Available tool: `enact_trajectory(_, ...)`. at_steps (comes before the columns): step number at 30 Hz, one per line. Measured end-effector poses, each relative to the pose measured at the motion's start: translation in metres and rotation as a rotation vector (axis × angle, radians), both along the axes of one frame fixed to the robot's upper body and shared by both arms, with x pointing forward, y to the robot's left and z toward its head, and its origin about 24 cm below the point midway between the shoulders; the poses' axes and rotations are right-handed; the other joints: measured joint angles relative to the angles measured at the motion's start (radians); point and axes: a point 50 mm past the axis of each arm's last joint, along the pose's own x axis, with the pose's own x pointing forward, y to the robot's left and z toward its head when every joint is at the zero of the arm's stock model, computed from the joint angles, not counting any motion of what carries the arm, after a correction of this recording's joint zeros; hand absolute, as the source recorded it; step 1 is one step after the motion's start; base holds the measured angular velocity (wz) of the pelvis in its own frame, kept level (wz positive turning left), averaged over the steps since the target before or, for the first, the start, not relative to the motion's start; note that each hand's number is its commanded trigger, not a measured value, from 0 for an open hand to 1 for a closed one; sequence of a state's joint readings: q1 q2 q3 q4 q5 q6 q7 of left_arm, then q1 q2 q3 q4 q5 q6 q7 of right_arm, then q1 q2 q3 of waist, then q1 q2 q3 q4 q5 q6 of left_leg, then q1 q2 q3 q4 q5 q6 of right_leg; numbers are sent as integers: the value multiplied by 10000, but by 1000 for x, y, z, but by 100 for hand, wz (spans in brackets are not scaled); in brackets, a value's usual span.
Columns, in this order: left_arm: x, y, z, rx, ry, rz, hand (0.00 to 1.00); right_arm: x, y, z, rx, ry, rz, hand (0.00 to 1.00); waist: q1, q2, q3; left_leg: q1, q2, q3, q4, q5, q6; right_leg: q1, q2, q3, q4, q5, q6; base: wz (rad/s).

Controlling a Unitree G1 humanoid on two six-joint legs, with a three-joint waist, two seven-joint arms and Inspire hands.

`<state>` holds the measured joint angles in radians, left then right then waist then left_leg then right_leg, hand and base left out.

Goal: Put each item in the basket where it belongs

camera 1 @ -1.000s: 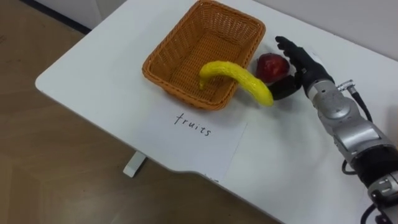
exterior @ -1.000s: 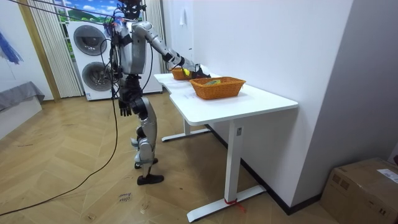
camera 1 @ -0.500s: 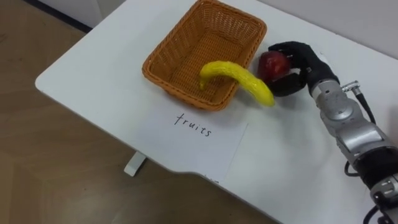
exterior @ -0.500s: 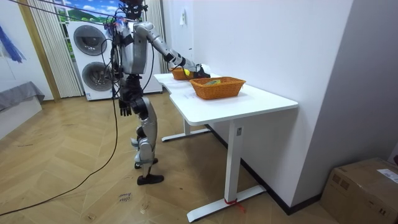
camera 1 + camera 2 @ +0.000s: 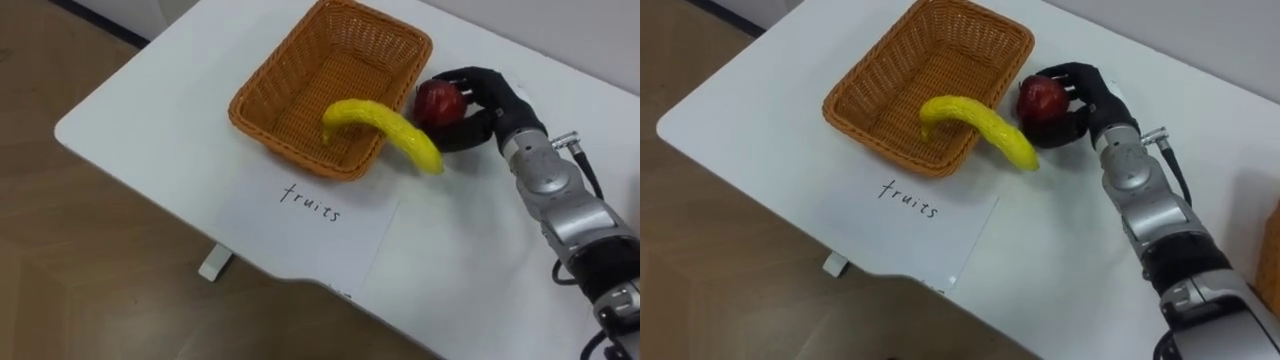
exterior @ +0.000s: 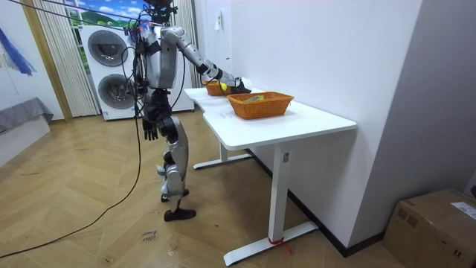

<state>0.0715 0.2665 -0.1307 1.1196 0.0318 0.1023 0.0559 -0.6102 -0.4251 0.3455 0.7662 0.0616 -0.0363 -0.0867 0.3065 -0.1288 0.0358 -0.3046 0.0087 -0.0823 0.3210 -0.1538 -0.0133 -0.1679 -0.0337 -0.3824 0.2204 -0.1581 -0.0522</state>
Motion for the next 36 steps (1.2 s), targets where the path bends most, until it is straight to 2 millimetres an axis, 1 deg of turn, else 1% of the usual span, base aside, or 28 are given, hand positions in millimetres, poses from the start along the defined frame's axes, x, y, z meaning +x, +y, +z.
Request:
enact_trajectory(2,0,0,0,-18,4,-5,0,0,-1,0,99,-10,-4,100,1,-34,19,-1,1,0,4,0,0,-2,6,6,-5,-1,0,0)
enact_trajectory(6,0,0,0,-65,3,-10,0,0,-1,1,196,-39,26,100,-10,-56,12,-9,3,15,19,0,0,-6,8,10,-12,-1,0,0)
enact_trajectory(13,0,0,0,218,-117,157,0,0,1,4,339,-167,67,100,-115,-110,-34,-52,-4,5,72,2,0,-53,-15,-15,34,1,0,1)
enact_trajectory(15,-1,1,0,295,-90,198,0,-2,0,1,376,-78,14,100,-168,-107,-35,27,-20,-1,79,1,3,63,-30,-61,23,-1,4,11)
enact_trajectory(16,-3,1,0,377,-59,237,0,-2,0,-1,352,3,9,100,-276,-103,-37,119,-35,-1,81,-3,11,195,-42,-117,12,-18,33,18)
enact_trajectory(18,-6,1,0,431,-31,280,0,-7,-2,-7,369,175,-69,100,-338,-94,-46,274,-42,4,88,-32,45,355,-47,-69,-1,-33,59,13)
enact_trajectory(20,-10,1,-1,409,13,314,0,-15,-4,-11,392,200,-101,100,-427,-38,-77,376,-63,26,97,-75,74,491,-61,-37,-17,-66,110,6)
enact_trajectory(22,-20,-1,-2,405,52,561,0,-26,-2,-16,272,178,37,100,-637,112,-170,419,-75,95,145,-97,112,539,-106,-23,3,-81,141,-5)
enact_trajectory(23,-23,-1,-2,411,91,708,0,-30,-3,-18,297,193,30,100,-663,191,-167,543,-66,200,126,-109,133,613,-125,21,8,-76,152,-17)
enact_trajectory(24,-25,-1,-2,415,116,767,0,-33,-4,-21,327,236,5,100,-679,231,-185,614,-64,248,107,-116,144,659,-131,58,8,-78,157,-18)
enact_trajectory(25,-28,-1,-3,429,186,801,0,-35,-5,-23,357,280,-17,100,-787,304,-190,795,-63,296,32,-116,147,794,-147,106,2,-87,175,-12)
enact_trajectory(26,-33,-1,-3,428,291,850,0,-37,-5,-24,357,300,-32,100,-930,386,-232,965,-62,352,-23,-121,155,924,-163,151,1,-104,202,-12)
enact_trajectory(27,-35,-1,-3,425,326,872,0,-38,-6,-23,312,263,-55,100,-999,420,-241,1051,-68,395,-51,-125,161,995,-161,200,-18,-112,214,-12)
enact_trajectory(29,-43,-3,-5,343,413,1327,0,-38,-8,-16,146,-76,-191,100,-1216,604,-326,1292,-81,485,-212,-129,168,1188,-175,253,-63,-122,230,-11)
enact_trajectory(31,-48,-3,-5,295,451,1609,0,-39,-11,-10,214,-361,-368,100,-1418,668,-365,1486,-77,505,-291,-129,168,1363,-170,262,-147,-122,232,-2)
enact_trajectory(34,-57,-5,-5,257,479,1845,0,-44,-12,3,448,-952,-482,100,-1604,668,-367,1934,-96,527,-519,-126,164,1719,-179,284,-182,-173,266,0)
enact_trajectory(36,-64,-7,-6,232,635,2004,0,-45,-9,10,591,-1257,-353,100,-1683,667,-369,2208,-117,549,-582,-126,163,1941,-193,302,-212,-221,287,0)
